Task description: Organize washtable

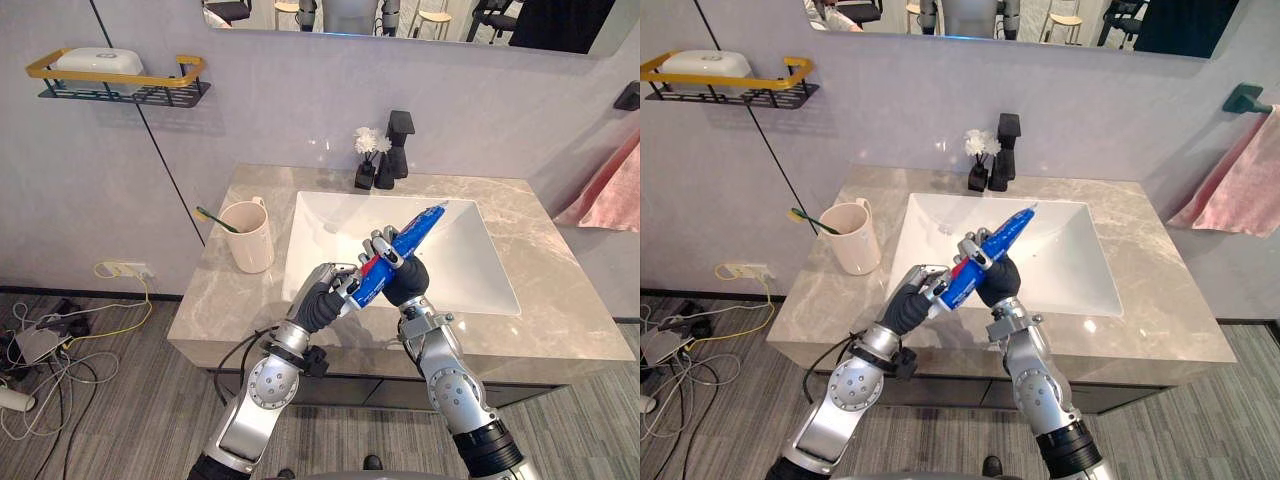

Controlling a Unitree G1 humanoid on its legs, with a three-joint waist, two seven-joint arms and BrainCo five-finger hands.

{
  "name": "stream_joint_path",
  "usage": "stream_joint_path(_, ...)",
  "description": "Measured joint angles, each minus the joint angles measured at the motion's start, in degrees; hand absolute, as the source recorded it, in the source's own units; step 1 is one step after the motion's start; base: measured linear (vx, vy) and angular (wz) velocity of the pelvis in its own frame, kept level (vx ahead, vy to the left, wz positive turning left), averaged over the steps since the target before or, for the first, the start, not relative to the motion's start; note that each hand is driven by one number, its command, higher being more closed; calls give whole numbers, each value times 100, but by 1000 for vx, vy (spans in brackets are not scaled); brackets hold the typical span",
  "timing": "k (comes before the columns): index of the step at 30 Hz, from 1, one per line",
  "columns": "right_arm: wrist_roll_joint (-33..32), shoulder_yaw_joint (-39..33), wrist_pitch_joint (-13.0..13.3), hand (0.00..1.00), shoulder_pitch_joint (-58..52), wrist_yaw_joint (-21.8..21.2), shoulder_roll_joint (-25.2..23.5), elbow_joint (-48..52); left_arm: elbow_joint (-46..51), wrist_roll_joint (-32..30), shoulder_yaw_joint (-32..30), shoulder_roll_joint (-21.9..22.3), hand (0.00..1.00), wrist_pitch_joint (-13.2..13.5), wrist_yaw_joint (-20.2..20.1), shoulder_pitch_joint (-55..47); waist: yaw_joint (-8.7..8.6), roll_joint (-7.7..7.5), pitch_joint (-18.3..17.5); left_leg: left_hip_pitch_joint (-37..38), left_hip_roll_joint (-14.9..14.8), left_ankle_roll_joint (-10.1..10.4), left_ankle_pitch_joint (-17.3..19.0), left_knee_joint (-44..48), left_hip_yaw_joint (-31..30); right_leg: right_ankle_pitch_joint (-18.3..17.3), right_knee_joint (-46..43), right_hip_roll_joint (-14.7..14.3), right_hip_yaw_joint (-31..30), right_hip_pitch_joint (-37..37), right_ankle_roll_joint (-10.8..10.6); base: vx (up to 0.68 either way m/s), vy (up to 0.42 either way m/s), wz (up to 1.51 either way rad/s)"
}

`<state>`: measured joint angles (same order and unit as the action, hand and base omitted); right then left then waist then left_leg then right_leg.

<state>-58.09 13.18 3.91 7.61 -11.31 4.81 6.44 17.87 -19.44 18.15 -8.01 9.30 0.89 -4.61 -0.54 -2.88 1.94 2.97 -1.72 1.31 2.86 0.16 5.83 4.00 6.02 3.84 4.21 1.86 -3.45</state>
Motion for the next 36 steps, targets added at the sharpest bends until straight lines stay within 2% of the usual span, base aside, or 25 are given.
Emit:
stream_joint_path(5,161,-271,23,100,75,1,10,214,661,670,-541,1,0,-2,42,-234,19,-7,1,7,2,0,0,0,-34,0,-1,4,36,26,0,0,0,3)
stream_joint_path(9,288,-372,22,100,108,1,14,214,1216,988,-962,5,0,15,190,-279,136,-12,4,68,3,2,-1,-16,-65,-8,0,9,72,94,-2,0,0,4)
stream_joint_path(16,601,-631,23,100,192,20,11,388,1797,1278,-1956,128,0,135,580,-616,181,-113,9,-13,31,8,-31,-37,-237,-52,-1,39,262,95,-7,-12,-5,14)
stream_joint_path(19,736,-935,99,100,211,44,15,555,1847,1286,-2562,342,0,190,785,-740,311,-194,35,-43,37,8,-36,-39,-330,-80,-4,43,352,107,-25,13,-11,13)
stream_joint_path(21,792,-1028,140,100,232,95,14,583,1840,1273,-2803,417,0,193,861,-817,324,-210,30,-58,43,7,-37,-39,-368,-85,-11,47,393,109,-32,19,-4,11)
stream_joint_path(22,877,-1170,199,100,312,142,21,586,1782,1249,-3194,528,0,193,986,-938,355,-214,31,-62,53,6,-37,-40,-405,-86,-23,56,478,125,-33,21,0,11)
stream_joint_path(25,931,-1472,293,100,542,265,64,591,1469,1199,-3642,641,0,181,1183,-1013,465,-228,38,-60,68,-19,-61,-86,-432,-89,-24,77,535,153,-38,20,5,8)
stream_joint_path(29,1174,-1754,473,100,821,419,220,591,680,1204,-4132,841,0,108,1367,-1151,514,-276,61,-56,95,-56,-121,-222,-517,-105,-25,131,649,150,-62,-15,4,14)
stream_joint_path(31,1294,-1945,497,100,927,529,302,591,262,1204,-4157,857,0,60,1425,-1236,608,-356,104,-60,103,-57,-124,-229,-528,-109,-25,142,666,149,-67,-25,10,8)
stream_joint_path(33,1557,-2055,532,100,1182,699,461,566,-400,1207,-4242,927,0,-52,1411,-1361,624,-437,114,-112,115,-57,-124,-229,-561,-120,-25,159,703,117,-79,-16,2,8)
stream_joint_path(36,1868,-2055,635,100,1603,849,759,501,-1128,1206,-4231,1131,0,-206,1297,-1511,631,-450,121,-162,155,-78,-162,-229,-609,-139,-26,229,778,95,-106,7,22,11)
